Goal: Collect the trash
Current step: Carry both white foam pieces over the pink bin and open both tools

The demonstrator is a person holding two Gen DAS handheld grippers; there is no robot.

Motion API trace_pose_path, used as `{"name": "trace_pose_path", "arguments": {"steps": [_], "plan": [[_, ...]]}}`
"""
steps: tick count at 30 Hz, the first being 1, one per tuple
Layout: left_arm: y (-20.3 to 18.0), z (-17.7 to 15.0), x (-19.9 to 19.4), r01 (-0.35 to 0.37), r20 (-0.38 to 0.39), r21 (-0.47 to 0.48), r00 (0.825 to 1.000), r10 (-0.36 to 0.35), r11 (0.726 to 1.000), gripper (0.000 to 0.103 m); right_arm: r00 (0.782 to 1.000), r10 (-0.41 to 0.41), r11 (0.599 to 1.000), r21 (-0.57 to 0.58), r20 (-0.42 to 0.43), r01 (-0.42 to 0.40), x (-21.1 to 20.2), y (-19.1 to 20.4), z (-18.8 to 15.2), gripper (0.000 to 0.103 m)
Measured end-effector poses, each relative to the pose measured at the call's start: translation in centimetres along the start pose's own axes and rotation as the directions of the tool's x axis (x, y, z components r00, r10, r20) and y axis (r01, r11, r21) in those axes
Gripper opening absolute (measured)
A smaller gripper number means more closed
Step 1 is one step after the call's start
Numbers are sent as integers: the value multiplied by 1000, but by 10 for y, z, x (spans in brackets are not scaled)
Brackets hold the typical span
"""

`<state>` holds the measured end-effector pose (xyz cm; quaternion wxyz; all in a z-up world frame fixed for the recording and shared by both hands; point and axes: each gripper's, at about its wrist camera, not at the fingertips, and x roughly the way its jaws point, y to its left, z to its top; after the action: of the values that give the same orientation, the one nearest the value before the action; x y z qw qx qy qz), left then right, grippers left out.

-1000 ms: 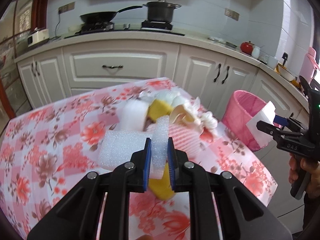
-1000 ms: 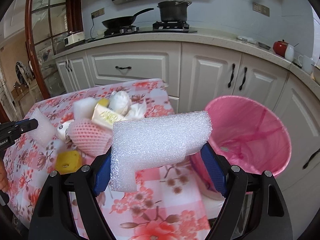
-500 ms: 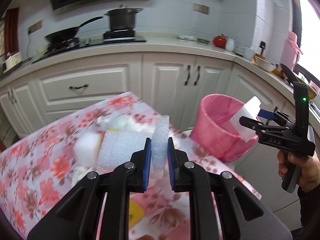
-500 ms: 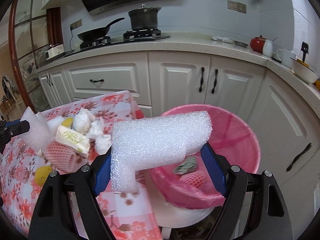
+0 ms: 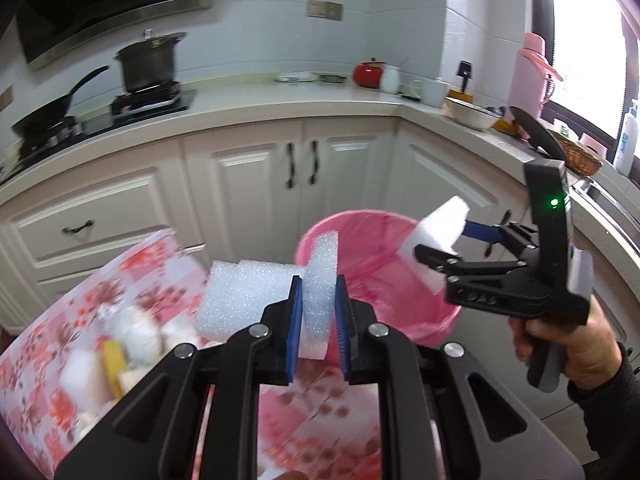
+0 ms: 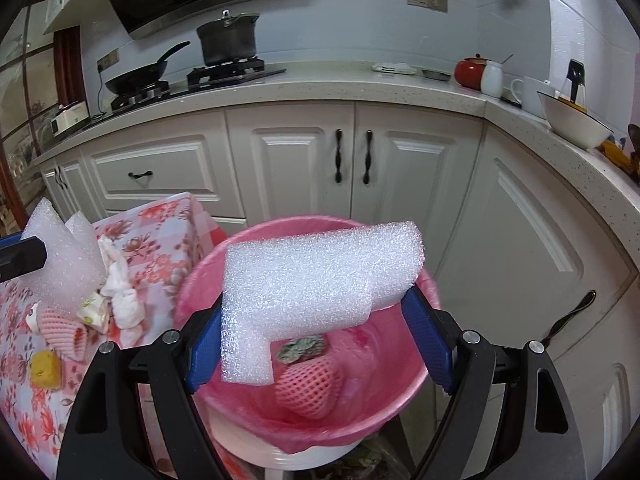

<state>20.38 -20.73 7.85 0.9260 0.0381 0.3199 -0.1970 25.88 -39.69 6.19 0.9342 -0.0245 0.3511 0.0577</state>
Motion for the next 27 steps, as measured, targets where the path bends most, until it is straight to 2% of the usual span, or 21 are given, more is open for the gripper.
{"name": "trace_pose_path", "arguments": {"steps": [11,19,21,23,24,27], "plan": [[-33,29,51,101,-27,-36,994,-102,994,15,999,-34,999,17,1,34,12,-33,11,78],[-36,36,70,156,-27,-73,987,-158,985,16,999,-48,999,21,-5,48,17,-42,12,79],[-36,36,73,161,-30,-80,986,-164,984,20,999,-51,998,22,-5,52,18,-43,12,80],[-35,36,77,162,-39,-88,985,-166,983,40,998,-57,998,26,-4,57,18,-45,12,83],[-35,35,78,160,-40,-91,986,-164,983,44,998,-59,998,27,-5,59,18,-45,11,83],[-31,33,79,157,-42,-103,986,-162,982,45,998,-63,998,25,-4,63,18,-47,10,83]]}}
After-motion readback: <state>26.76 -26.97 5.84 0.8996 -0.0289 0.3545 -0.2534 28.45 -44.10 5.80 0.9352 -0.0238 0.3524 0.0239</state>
